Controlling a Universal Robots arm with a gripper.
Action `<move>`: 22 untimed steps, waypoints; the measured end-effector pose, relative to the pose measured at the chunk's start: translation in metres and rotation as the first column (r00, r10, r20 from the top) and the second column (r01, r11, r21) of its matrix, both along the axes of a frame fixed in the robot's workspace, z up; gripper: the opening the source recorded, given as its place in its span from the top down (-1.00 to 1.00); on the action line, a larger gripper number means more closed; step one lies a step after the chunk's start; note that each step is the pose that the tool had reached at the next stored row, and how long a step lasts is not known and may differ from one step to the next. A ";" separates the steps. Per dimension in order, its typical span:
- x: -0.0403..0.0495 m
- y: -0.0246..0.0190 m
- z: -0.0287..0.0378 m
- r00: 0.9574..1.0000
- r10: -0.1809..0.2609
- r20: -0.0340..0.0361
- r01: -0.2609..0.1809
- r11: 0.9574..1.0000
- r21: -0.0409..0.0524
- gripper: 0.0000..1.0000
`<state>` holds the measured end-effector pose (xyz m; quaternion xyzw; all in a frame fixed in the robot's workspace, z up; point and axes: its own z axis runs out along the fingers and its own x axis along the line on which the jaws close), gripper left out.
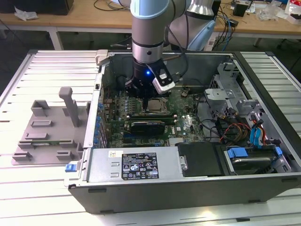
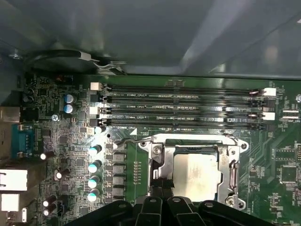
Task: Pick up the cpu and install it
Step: 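Close the cpu cover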
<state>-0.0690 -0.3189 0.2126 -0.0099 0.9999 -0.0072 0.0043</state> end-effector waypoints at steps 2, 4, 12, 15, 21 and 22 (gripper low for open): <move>-0.0011 0.0002 -0.0045 1.000 0.001 0.000 -0.001 1.000 0.000 0.79; -0.0012 0.0002 -0.0062 1.000 0.001 0.000 -0.001 1.000 0.000 0.79; -0.0014 0.0002 -0.0082 1.000 0.002 0.000 -0.002 1.000 0.000 0.79; -0.0014 0.0003 -0.0065 1.000 0.001 0.000 -0.001 1.000 0.001 0.79; -0.0014 0.0002 0.0165 1.000 0.002 0.000 -0.002 1.000 0.000 0.79; -0.0014 0.0002 0.0216 1.000 0.002 0.000 -0.002 1.000 0.000 0.79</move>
